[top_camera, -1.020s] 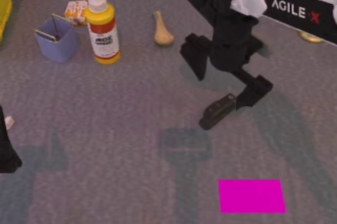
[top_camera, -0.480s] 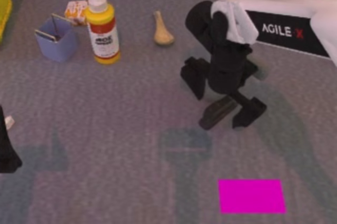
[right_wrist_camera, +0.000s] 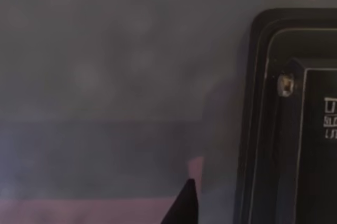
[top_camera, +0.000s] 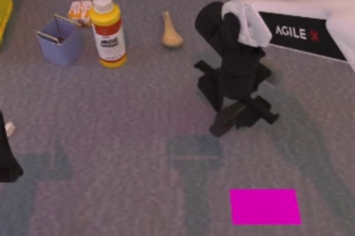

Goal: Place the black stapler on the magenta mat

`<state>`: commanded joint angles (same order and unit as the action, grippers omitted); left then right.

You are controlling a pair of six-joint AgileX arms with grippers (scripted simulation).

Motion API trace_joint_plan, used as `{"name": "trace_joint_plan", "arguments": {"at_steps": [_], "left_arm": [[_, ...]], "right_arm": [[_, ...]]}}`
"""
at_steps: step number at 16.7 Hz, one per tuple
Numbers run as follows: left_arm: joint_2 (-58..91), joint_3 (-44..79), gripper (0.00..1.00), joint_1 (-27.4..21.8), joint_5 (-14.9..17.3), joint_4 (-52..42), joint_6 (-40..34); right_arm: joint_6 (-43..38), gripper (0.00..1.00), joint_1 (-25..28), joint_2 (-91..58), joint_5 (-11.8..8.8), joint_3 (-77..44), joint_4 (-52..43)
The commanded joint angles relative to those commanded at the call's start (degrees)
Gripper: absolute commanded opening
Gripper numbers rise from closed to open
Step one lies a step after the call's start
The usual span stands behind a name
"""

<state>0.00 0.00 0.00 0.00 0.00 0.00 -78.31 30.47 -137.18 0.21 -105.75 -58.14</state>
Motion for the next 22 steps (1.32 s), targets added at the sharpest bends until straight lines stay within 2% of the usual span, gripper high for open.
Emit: {"name": "trace_joint_plan", "arguments": {"at_steps": [5,6,16,22], "left_arm": [[0.0,0.0,1.00,0.0,0.0,0.0,0.0],[0.0,0.0,1.00,0.0,0.0,0.0,0.0],[0.0,0.0,1.00,0.0,0.0,0.0,0.0],[0.0,0.0,1.00,0.0,0.0,0.0,0.0]], "right_arm": [[0.0,0.02,0.0,0.0,0.0,0.0,0.0],[0.0,0.00,0.0,0.0,0.0,0.0,0.0],[-0.1,0.00,-0.1,0.2,0.0,-0.9,-1.0],[-0.1,0.00,0.2,2.5,-0.1,-11.9,-15.4]]}}
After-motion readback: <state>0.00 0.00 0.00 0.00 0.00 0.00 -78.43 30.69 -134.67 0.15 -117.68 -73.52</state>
